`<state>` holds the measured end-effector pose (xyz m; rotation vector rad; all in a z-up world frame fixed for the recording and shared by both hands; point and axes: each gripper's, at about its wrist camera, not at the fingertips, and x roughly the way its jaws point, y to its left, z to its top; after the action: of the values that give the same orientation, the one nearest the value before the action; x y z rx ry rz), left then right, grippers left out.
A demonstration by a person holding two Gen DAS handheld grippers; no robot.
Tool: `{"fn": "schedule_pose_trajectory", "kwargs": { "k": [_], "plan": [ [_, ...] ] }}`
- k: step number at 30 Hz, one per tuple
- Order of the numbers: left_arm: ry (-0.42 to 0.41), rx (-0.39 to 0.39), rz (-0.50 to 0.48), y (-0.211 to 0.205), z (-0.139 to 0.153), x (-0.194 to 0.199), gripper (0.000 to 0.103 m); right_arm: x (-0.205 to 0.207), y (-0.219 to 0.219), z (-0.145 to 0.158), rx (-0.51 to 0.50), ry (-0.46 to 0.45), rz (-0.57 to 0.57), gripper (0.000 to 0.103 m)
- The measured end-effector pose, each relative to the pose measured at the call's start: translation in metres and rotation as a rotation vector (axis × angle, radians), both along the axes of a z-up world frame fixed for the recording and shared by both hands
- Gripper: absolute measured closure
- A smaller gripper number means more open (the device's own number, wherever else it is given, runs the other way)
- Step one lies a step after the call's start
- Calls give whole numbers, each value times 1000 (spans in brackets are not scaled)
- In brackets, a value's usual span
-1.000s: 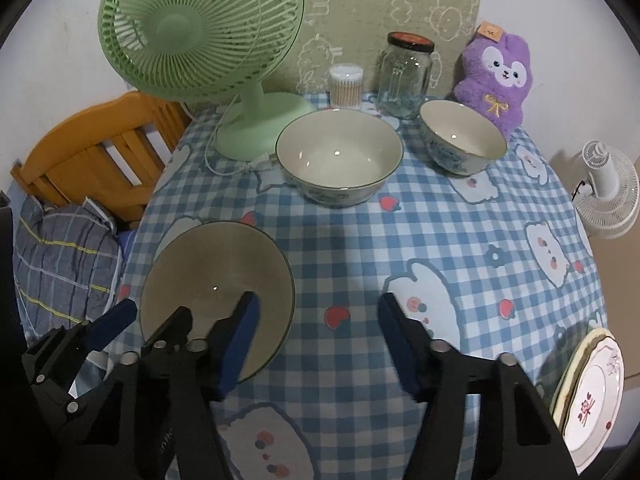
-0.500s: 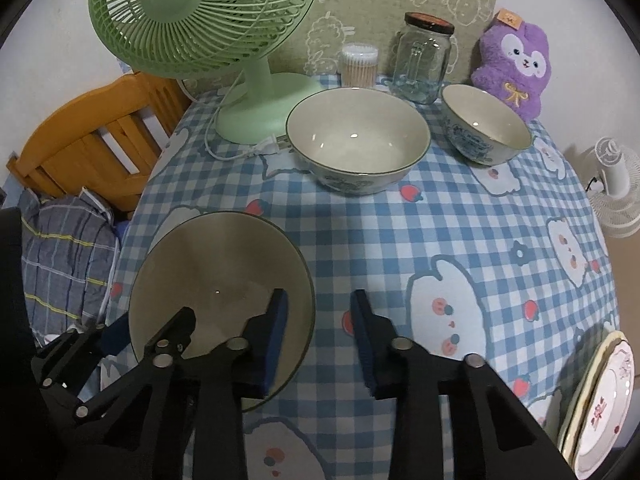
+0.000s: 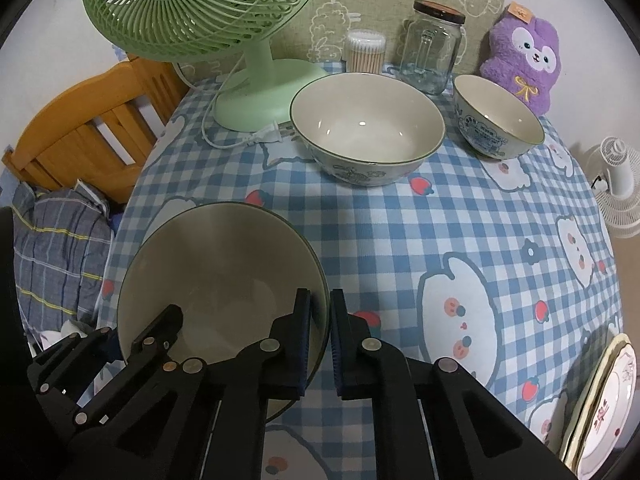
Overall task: Organize plates and bowls
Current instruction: 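Close both tools on the rim of the large beige bowl, then lift the beige bowl with both tools and carry it toward the plate stack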
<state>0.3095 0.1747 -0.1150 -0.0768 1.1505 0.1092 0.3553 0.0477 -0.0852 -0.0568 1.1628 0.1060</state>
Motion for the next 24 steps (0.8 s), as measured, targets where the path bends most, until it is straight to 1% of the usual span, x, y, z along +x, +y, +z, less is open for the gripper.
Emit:
{"fn": "schedule_pose_trajectory", "kwargs": {
  "k": [11,19,24],
  "plan": [
    [-3,2,-14,-11,5,-10,91,-14,-13,5,-10,1,-7,91],
    [-20,6,-35,-34,15,-25,91,-31,-36,16,-9,-13,-22,91],
    [-26,-10,-36,-51,21,-39,91,-47,-55,26,-20,-27,-32,91]
  ]
}}
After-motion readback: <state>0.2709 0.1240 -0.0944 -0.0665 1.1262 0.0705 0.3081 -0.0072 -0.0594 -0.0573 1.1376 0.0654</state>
